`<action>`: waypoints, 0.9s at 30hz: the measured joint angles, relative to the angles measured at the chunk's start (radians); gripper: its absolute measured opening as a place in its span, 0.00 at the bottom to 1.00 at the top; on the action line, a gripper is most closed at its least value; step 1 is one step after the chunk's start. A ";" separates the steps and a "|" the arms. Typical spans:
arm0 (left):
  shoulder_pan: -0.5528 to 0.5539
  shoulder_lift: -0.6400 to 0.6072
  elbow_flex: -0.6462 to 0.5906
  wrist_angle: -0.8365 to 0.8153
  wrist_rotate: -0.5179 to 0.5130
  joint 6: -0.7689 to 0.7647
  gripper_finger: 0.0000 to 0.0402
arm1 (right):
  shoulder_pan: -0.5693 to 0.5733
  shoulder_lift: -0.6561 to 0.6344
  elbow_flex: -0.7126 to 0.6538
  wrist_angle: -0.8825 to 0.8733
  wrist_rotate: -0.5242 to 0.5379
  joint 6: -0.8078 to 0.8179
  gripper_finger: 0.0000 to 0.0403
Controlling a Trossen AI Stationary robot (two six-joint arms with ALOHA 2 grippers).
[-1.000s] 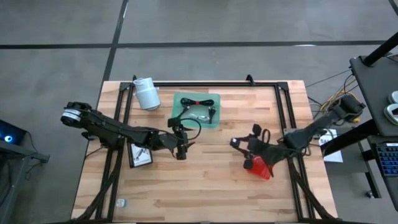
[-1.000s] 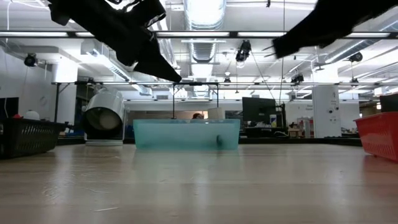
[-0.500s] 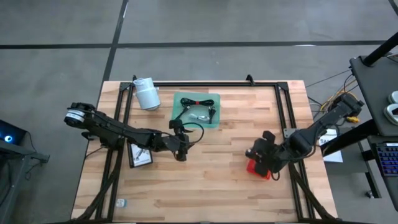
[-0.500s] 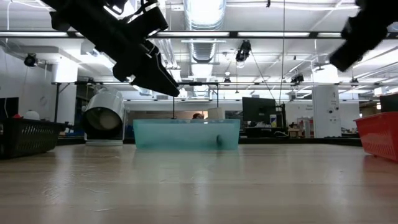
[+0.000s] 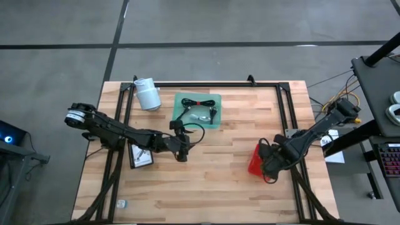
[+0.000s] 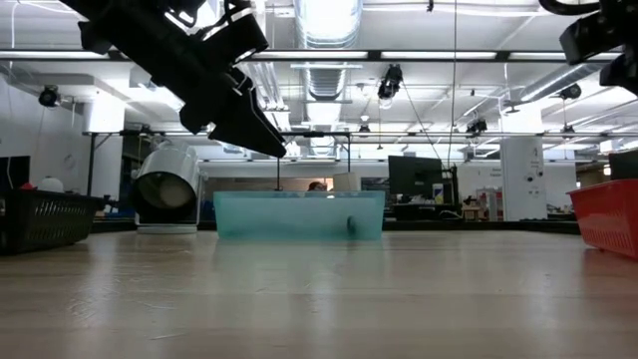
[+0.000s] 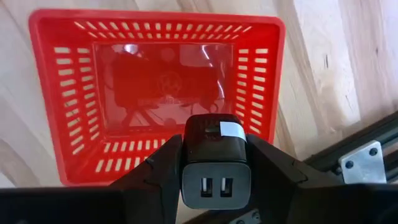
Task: Pick and place items into bin
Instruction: Put the black charger adapter into the red bin, then put the blue charger adapter into the red bin
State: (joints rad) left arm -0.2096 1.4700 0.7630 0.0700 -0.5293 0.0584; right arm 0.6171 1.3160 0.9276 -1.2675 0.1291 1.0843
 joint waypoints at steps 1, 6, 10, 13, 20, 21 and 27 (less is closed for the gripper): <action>0.000 0.000 -0.001 0.000 0.000 0.000 0.65 | 0.000 0.009 0.000 -0.001 -0.002 0.000 0.34; 0.000 0.000 -0.002 0.002 0.000 0.000 0.65 | 0.000 0.037 0.000 0.001 -0.029 -0.003 0.34; 0.000 0.000 -0.002 0.004 0.000 0.000 0.65 | 0.000 0.049 0.000 0.002 -0.036 -0.003 0.34; 0.000 0.000 -0.002 0.006 0.000 0.000 0.65 | 0.000 0.054 0.000 0.001 -0.031 -0.002 0.37; 0.000 0.000 -0.004 0.005 0.000 0.000 0.65 | 0.000 0.054 0.000 0.001 -0.025 0.012 0.51; 0.000 0.000 -0.005 0.006 0.000 0.000 0.65 | 0.000 0.054 0.000 0.001 -0.025 0.015 0.51; 0.000 0.000 -0.005 0.010 0.000 0.000 0.65 | 0.000 0.054 0.000 0.011 -0.012 0.017 0.50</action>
State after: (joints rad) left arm -0.2093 1.4700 0.7578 0.0797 -0.5289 0.0587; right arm 0.6170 1.3705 0.9276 -1.2569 0.1170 1.1009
